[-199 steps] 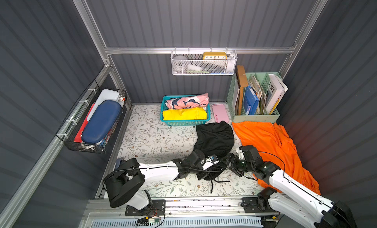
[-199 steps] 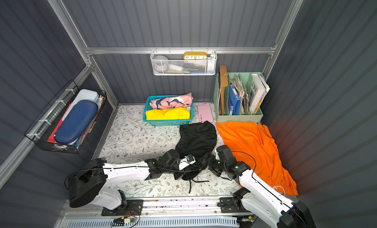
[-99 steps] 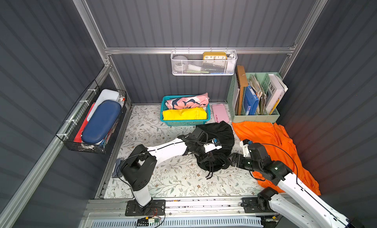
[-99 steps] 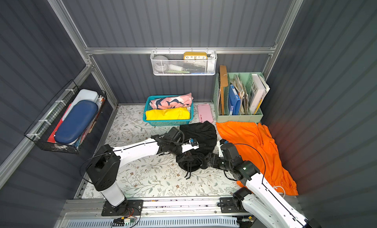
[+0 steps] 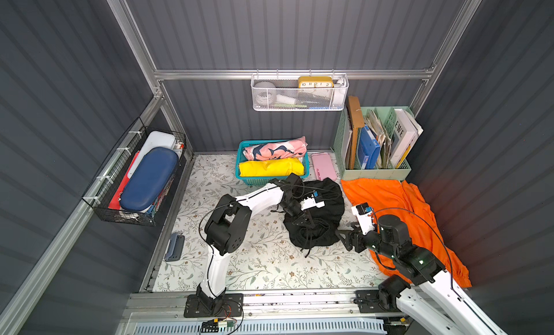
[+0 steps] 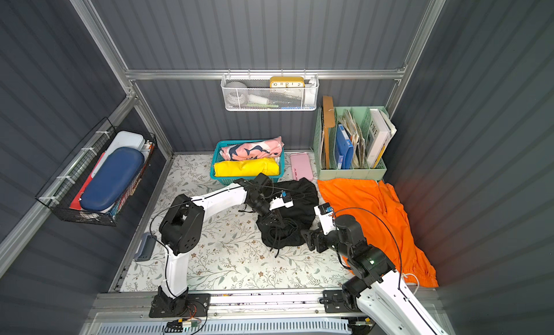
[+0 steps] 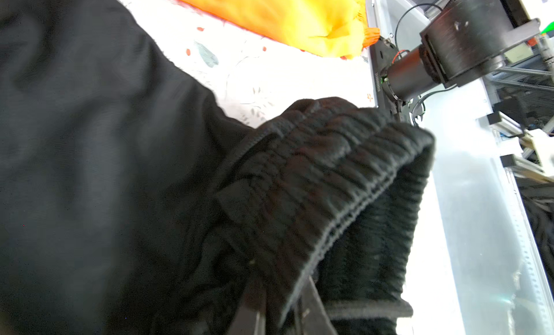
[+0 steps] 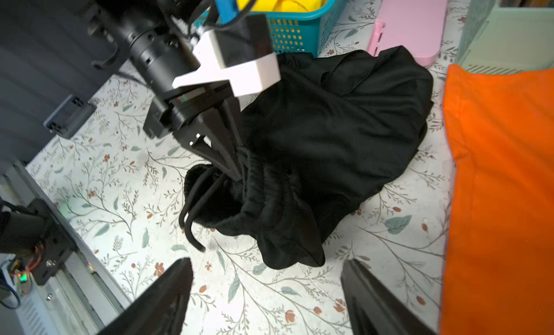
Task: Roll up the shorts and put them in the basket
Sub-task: Roll the shorts at the center of the board.
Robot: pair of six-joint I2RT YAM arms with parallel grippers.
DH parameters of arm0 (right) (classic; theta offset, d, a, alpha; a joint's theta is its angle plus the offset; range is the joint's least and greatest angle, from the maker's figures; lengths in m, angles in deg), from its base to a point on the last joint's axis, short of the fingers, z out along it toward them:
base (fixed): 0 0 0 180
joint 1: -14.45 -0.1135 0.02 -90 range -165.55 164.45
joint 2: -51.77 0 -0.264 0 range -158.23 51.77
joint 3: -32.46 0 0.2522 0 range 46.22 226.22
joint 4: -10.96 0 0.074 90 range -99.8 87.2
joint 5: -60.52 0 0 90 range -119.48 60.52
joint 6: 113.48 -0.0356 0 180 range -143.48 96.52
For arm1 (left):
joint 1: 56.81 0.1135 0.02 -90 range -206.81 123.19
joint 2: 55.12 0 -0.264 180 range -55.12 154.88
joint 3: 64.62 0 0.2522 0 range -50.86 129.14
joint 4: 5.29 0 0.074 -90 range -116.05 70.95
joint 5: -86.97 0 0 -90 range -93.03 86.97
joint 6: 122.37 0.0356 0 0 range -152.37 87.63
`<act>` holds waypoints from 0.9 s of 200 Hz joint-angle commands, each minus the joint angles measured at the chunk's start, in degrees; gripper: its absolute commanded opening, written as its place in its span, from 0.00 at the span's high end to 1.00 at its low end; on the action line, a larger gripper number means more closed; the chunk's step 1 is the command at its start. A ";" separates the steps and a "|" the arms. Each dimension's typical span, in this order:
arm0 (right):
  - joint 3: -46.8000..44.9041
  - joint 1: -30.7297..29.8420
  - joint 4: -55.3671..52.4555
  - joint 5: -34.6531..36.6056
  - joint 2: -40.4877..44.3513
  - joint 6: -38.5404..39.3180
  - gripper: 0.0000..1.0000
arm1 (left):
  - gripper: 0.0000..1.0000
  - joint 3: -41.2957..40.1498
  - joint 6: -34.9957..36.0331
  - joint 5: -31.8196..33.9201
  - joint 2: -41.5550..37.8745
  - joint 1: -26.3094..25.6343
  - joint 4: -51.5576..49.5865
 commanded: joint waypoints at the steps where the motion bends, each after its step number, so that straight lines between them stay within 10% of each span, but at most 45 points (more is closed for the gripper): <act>1: 1.10 -0.38 0.21 -1.55 -1.76 9.75 0.18 | 1.00 5.22 5.09 -2.42 4.84 0.95 -8.80; 98: -1.83 -2.29 7.11 -3.01 -6.07 25.67 0.24 | 0.96 9.39 6.45 -2.93 10.10 1.54 -12.93; 156: -7.18 -2.36 23.32 -6.30 -8.17 12.33 0.95 | 0.88 6.52 3.86 -2.61 8.30 1.55 -7.63; 180: -9.57 -2.42 27.24 -8.23 -8.46 7.16 1.00 | 0.86 7.28 3.58 -1.55 8.73 1.51 -7.55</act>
